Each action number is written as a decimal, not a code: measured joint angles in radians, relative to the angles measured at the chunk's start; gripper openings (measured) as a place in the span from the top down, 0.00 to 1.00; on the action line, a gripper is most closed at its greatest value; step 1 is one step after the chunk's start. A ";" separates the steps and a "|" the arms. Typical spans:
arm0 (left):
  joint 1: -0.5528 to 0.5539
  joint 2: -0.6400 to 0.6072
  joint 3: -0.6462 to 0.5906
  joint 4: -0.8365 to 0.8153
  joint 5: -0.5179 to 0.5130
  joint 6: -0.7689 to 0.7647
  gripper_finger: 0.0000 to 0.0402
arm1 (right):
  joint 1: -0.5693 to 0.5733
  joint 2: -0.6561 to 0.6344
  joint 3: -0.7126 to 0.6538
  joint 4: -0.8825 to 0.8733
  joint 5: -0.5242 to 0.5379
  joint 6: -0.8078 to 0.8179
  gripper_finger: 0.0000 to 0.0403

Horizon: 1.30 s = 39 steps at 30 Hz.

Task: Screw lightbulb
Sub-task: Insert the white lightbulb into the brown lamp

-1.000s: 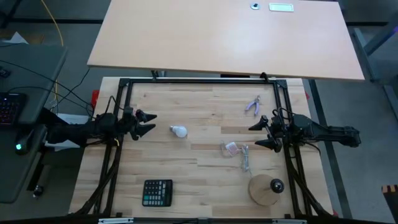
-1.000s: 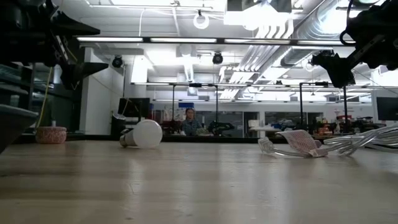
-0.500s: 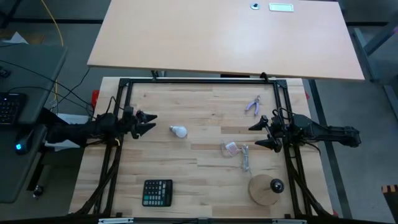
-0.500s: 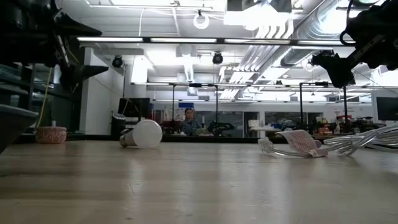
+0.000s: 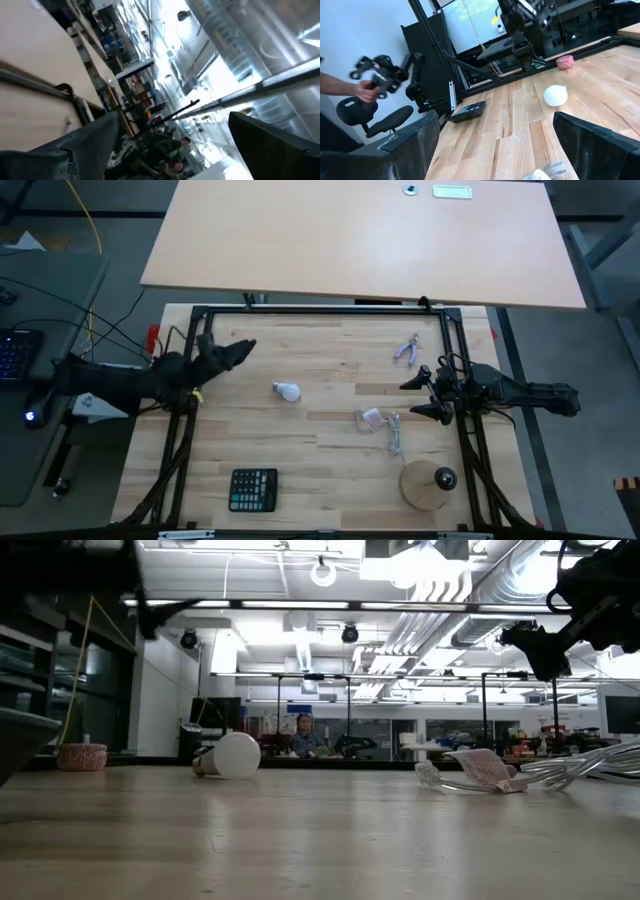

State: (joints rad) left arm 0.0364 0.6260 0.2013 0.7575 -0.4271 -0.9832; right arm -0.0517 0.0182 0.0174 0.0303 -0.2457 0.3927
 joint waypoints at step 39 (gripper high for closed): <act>0.374 0.491 0.513 -0.192 0.823 0.314 0.08 | 0.085 0.991 0.546 0.755 0.641 0.374 0.06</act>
State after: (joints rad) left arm 0.4105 1.1172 0.7147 0.5656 0.3954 -0.6693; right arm 0.0332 1.0090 0.5634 0.7852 0.3953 0.7665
